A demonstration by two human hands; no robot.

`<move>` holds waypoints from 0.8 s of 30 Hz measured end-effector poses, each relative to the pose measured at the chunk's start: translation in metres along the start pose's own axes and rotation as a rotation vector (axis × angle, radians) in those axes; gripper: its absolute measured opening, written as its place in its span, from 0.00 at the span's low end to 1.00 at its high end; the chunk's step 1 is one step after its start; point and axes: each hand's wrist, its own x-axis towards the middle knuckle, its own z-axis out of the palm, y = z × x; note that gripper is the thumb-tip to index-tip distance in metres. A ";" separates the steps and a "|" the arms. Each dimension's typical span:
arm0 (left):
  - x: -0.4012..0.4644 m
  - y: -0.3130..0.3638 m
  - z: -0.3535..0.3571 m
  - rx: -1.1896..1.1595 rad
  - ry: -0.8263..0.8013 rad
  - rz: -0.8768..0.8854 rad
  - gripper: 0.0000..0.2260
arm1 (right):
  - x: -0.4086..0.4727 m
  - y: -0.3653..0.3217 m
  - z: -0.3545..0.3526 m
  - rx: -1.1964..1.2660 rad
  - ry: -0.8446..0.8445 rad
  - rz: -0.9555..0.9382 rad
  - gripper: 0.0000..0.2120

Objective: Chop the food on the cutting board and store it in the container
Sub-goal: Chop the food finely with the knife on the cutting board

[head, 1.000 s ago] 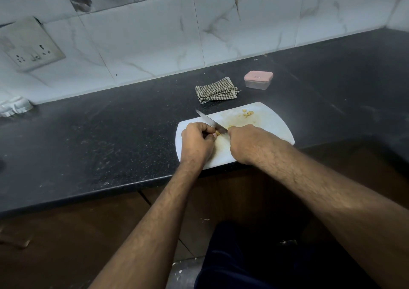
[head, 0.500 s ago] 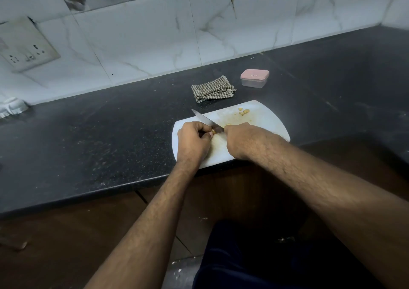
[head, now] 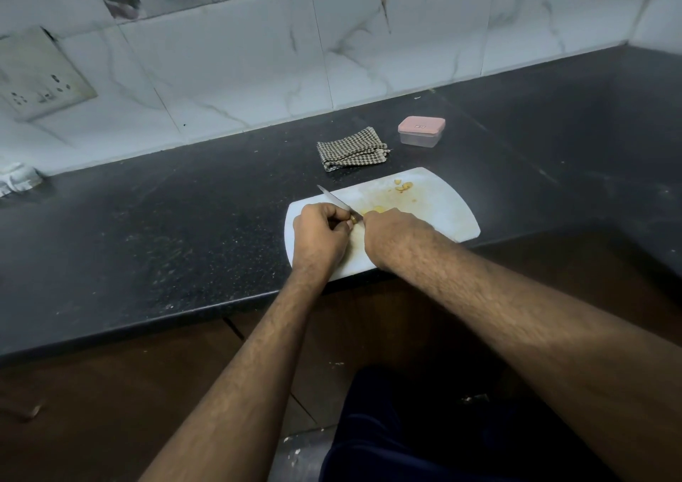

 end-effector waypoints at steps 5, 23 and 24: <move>-0.001 0.001 0.000 -0.029 -0.005 -0.021 0.06 | 0.003 -0.002 0.004 -0.038 0.038 -0.057 0.18; -0.001 0.004 0.001 0.031 -0.002 -0.041 0.04 | -0.011 0.029 -0.030 0.019 0.000 -0.088 0.15; -0.001 0.003 0.001 0.036 -0.004 -0.040 0.04 | -0.011 0.028 -0.028 0.027 -0.002 -0.089 0.15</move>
